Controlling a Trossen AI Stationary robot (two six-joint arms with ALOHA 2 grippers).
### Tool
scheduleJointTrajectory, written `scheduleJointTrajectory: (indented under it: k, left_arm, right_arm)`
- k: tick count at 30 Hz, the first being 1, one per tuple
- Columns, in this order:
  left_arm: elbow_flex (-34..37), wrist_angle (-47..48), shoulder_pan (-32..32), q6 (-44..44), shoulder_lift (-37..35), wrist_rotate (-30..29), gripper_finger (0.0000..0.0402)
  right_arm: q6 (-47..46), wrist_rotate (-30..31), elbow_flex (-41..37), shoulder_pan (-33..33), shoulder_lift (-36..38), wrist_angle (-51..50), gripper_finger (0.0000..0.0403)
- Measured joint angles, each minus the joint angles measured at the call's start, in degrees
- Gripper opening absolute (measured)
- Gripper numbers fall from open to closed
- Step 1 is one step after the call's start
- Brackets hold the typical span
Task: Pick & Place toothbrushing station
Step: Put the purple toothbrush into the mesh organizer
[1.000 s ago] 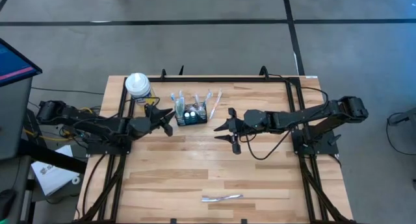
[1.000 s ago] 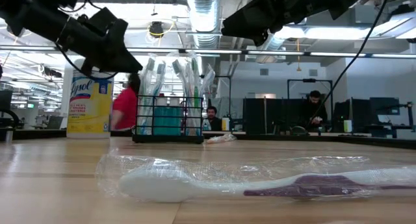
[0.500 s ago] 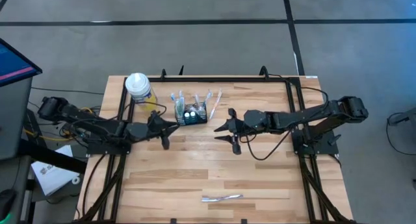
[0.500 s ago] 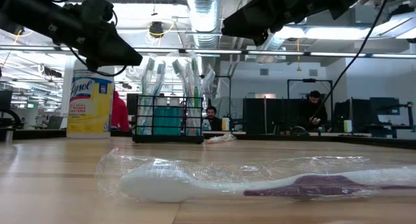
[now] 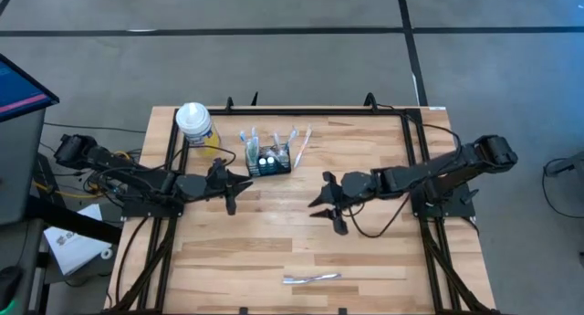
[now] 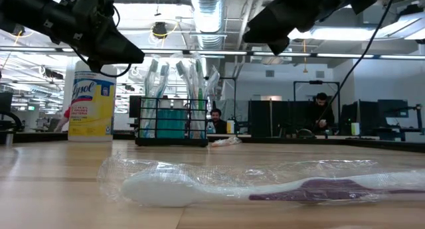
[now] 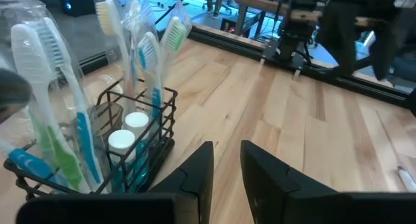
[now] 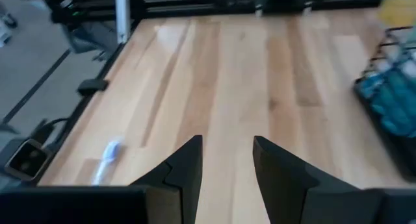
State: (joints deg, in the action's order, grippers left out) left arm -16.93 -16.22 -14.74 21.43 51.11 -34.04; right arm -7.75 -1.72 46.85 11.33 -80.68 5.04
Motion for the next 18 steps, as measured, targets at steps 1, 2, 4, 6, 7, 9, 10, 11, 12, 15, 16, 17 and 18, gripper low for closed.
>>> scheduleJointTrajectory:
  k: [1, 2, 4, 6, 7, 9, 10, 11, 12, 15, 16, 17, 18]
  left_arm:
    - [0.0, -0.2, 0.0, 0.0, 0.0, 0.0, 0.0071]
    - [0.0, -0.2, 0.0, 0.0, 0.0, 0.0, 0.0071]
    - [0.0, -0.2, 0.0, 0.0, 0.0, 0.0, 0.0071]
    - [0.0, -0.3, 0.0, 0.0, 0.0, 0.0, 0.0071]
    - [0.0, -0.3, 0.0, 0.0, 0.0, 0.0, 0.0071]
    - [0.0, -0.3, 0.0, 0.0, 0.0, 0.0, 0.0071]
    - [0.0, -0.4, 0.0, 0.0, 0.0, 0.0, 0.0071]
    - [0.0, -0.5, 0.0, 0.0, 0.0, 0.0, 0.0071]
    - [0.0, -0.7, 0.0, 0.0, 0.0, 0.0, 0.0071]
    - [0.0, -0.7, 0.0, 0.0, 0.0, 0.0, 0.0071]
    - [0.0, -0.7, 0.0, 0.0, 0.0, 0.0, 0.0071]
    - [0.0, -0.7, 0.0, 0.1, 0.0, 0.0, 0.0071]
    - [0.0, -0.7, 0.0, 0.3, 0.0, 0.0, 0.0071]
  right_arm:
    - [0.0, 0.0, 0.0, 0.6, 0.0, -0.3, 0.0127]
    - [0.0, 0.0, 0.0, 1.3, 0.0, -0.7, 0.0127]
    - [0.0, -0.1, 0.0, 2.8, 0.0, -1.0, 0.0127]
    - [0.0, 0.0, 0.0, 4.5, 0.0, -1.0, 0.0127]
    - [0.0, 0.1, 0.0, 5.3, -0.2, -0.9, 0.0126]
    - [-0.1, 0.1, 0.0, 7.1, -1.0, -0.4, 0.0123]
    - [-0.8, 0.1, 0.0, 7.9, -1.6, -0.1, 0.0120]
    - [-1.7, 0.1, 0.0, 8.7, -2.5, 0.6, 0.0117]
    - [-2.4, 0.1, 0.0, 9.4, -3.6, 1.2, 0.0115]
    - [-2.8, 0.2, -0.1, 11.5, -6.8, 1.6, 0.0106]
    - [-2.8, 0.2, -0.1, 12.0, -7.8, 2.3, 0.0103]
    - [-2.8, 0.2, 0.0, 12.6, -8.8, 2.6, 0.0101]
    - [-2.8, 0.2, -0.1, 13.2, -9.6, 2.6, 0.0099]
